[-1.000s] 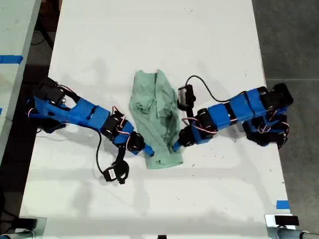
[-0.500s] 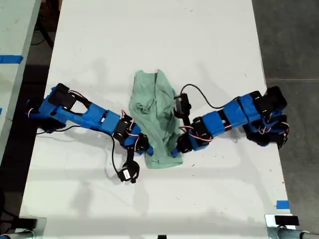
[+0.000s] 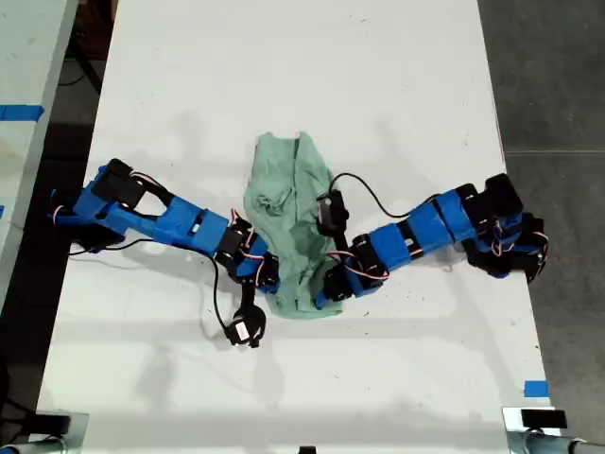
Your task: Fold t shirt
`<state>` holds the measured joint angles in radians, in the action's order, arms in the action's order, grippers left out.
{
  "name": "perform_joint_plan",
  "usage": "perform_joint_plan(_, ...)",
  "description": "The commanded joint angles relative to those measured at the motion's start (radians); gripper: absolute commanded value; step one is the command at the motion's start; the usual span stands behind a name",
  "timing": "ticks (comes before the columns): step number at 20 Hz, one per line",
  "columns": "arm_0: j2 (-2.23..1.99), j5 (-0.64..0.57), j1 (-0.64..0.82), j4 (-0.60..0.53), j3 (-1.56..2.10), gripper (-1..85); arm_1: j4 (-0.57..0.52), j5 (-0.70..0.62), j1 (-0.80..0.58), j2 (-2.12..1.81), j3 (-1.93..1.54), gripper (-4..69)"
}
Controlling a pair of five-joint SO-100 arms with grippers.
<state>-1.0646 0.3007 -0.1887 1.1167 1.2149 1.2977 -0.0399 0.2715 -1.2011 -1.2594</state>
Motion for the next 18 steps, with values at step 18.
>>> perform_joint_plan(18,-0.420,-0.123,0.156,0.181,-0.043,-0.1,0.092,-0.278,-0.281,-0.227,0.299,0.8)
